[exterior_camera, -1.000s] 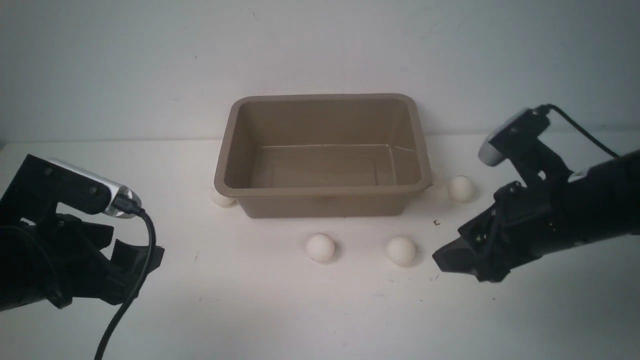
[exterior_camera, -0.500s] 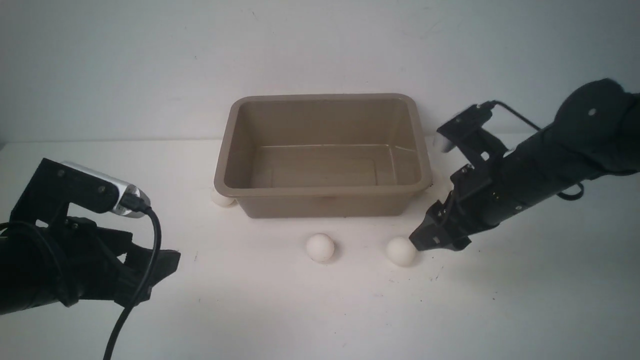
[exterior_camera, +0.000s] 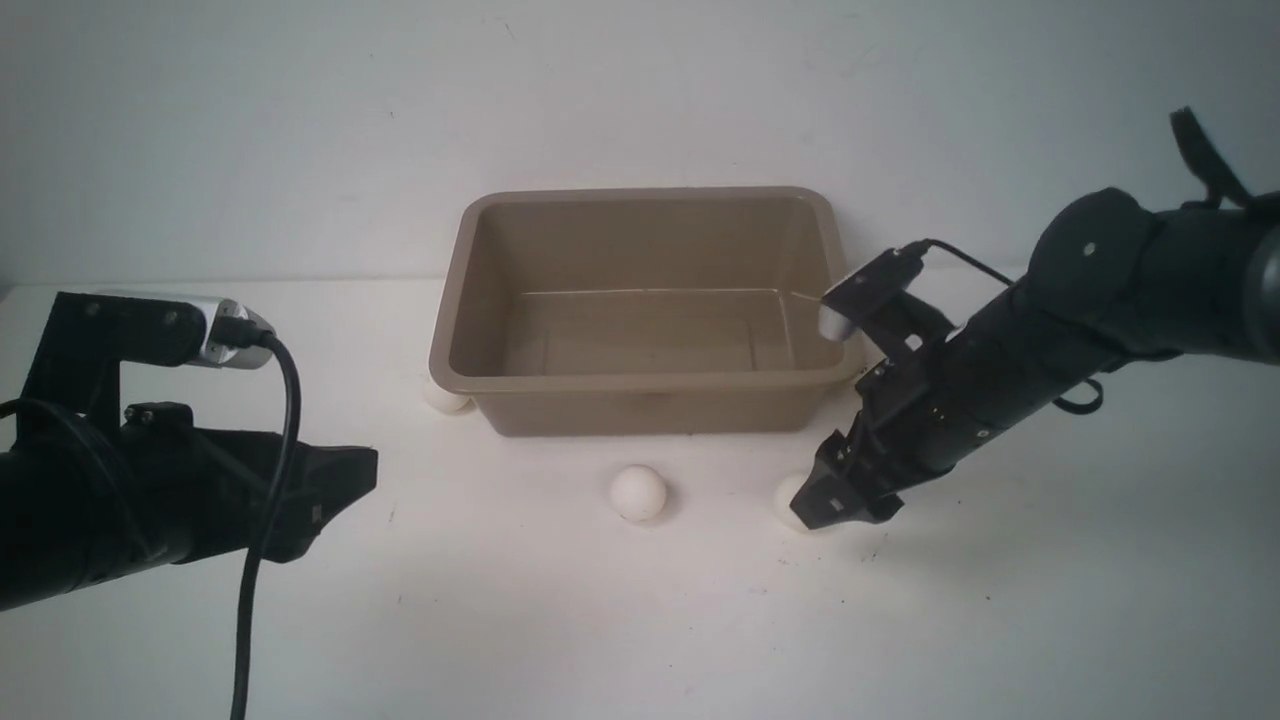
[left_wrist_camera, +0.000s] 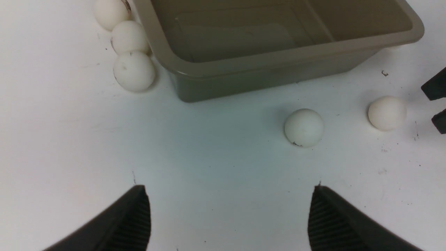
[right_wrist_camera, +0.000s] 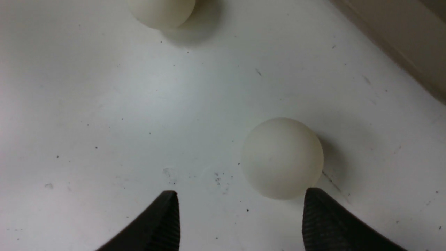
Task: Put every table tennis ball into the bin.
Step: Use the right arm to clamp the table tennis ball closest to it
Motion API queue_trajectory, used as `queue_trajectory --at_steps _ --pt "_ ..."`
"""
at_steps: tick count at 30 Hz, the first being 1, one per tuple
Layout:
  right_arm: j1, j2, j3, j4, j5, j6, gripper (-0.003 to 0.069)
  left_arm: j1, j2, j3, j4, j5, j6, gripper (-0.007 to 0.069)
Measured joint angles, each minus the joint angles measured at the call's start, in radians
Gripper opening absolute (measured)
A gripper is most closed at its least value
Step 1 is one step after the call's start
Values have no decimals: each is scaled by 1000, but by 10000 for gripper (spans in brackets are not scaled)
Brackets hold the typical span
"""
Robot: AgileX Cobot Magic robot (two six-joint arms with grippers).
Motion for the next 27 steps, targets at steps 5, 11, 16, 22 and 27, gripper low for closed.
queue_trajectory --at_steps 5,11,16,22,27 --pt "9 13 -5 -28 -38 0 430 0 5 0 -4 11 2 545" --pt "9 16 -5 -35 -68 0 430 0 5 0 -4 19 8 545" --pt "10 16 -5 -35 -81 -1 430 0 5 0 -5 19 9 545" --pt "10 41 -21 -35 -87 -22 430 0 5 0 -6 19 21 545" --pt "14 87 -57 -34 -76 -23 430 0 5 0 -6 19 37 545"
